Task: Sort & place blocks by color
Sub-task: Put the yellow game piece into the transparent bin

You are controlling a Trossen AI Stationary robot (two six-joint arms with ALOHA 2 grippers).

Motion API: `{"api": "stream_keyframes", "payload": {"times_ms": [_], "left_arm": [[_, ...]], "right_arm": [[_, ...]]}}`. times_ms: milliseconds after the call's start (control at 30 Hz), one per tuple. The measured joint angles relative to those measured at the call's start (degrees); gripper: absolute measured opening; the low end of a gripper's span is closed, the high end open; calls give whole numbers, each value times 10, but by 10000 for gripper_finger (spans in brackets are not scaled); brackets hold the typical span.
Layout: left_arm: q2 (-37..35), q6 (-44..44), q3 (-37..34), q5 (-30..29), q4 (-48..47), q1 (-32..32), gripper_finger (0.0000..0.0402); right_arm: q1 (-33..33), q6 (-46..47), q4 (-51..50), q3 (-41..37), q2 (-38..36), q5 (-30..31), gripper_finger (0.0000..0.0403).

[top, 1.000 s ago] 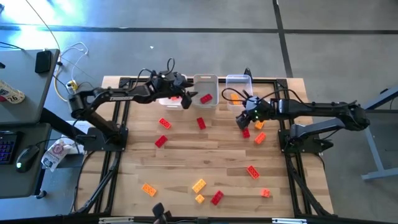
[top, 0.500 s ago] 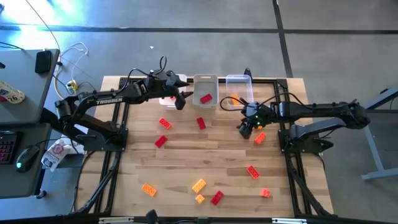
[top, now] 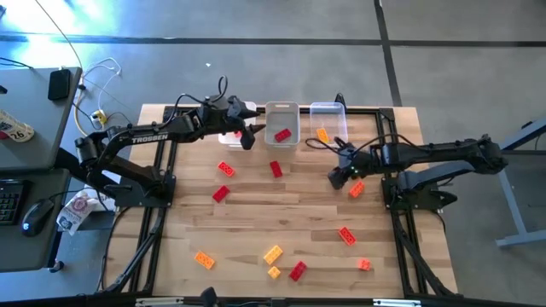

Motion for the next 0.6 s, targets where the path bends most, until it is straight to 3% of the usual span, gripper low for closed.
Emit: {"api": "stream_keyframes", "payload": {"times_ms": [200,433,600], "left_arm": [[0,0,0,0,4,0,227],[0,31,0,0,4,0,227],[0,45,0,0,2,0,227]], "right_arm": [[0,197,-55,0,0,5,211],[0,205,-42,0,0,-48,211],[-14,136,-36,0,0,-79,211]]}}
